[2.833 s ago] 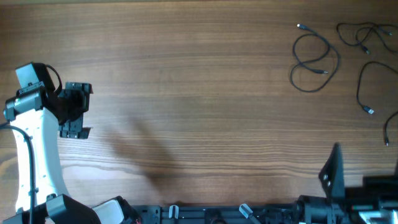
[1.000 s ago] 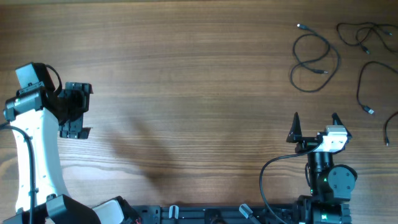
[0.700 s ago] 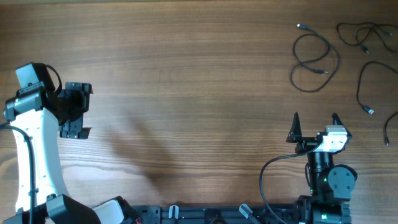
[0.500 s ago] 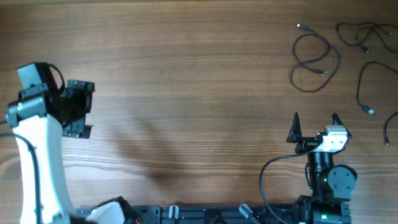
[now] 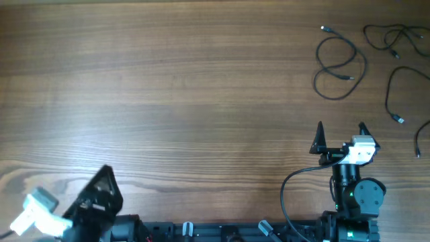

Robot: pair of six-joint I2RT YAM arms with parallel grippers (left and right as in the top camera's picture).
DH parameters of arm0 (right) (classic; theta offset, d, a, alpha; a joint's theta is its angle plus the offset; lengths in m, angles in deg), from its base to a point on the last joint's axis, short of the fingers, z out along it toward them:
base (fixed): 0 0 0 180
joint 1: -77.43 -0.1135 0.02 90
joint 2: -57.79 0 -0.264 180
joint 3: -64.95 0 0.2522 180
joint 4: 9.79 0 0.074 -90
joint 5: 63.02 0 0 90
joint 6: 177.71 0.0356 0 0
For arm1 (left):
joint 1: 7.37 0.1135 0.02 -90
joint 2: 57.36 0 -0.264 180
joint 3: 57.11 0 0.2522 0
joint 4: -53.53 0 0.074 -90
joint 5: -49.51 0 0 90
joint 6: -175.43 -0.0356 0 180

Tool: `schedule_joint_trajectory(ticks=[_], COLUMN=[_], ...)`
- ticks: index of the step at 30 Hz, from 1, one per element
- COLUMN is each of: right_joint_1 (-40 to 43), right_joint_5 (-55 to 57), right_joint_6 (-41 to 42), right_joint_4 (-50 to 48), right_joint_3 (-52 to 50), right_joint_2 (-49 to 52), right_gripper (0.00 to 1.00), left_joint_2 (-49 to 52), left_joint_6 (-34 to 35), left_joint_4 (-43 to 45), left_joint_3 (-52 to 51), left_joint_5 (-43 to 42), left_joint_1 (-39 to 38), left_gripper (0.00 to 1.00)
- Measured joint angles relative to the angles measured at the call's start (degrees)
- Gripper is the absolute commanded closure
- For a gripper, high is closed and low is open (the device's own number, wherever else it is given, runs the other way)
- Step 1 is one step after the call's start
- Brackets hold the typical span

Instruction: Untangle cables

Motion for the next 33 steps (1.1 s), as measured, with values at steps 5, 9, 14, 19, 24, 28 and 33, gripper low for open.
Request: schedule_joint_trajectory(ticks=[5,9,14,19,24,28,33], right_joint_1=[0.0,0.0,0.0,0.0,0.0,0.0,0.0], right_joint_5=[0.0,0.0,0.0,0.0,0.0,0.0,0.0], right_joint_6=[0.2,0.2,0.2,0.2,0.2,0.2,0.2], right_joint_4=[0.0,0.0,0.0,0.0,0.0,0.0,0.0], right_joint_3=[0.0,0.0,0.0,0.0,0.0,0.0,0.0], right_joint_2=[0.0,0.0,0.0,0.0,0.0,0.0,0.0], right_gripper=[0.00,0.00,0.00,0.00,0.00,0.00,0.00], left_joint_2=[-13.0,-16.1,-16.0,-16.0,-16.0,-16.0,-16.0], left_joint_6=[-3.2,-8.1,-21.3,-24.9,-26.8,-31.0,-37.2], left_joint_4=[7.8,21.5,43.1,52.5,62.7,70.2,70.5], left_joint_3=[-13.1,-24.4,-39.9,-53.2,-61.7,-63.6,-64.9], left_joint_5=[-0.5,-1.0,-2.5,-2.7,-2.7,-2.7,-4.0], left_joint_1=[-2.9,-3.7,-3.7,-3.7,-3.7,-3.8,-5.6], left_gripper=[0.00,0.00,0.00,0.00,0.00,0.00,0.00])
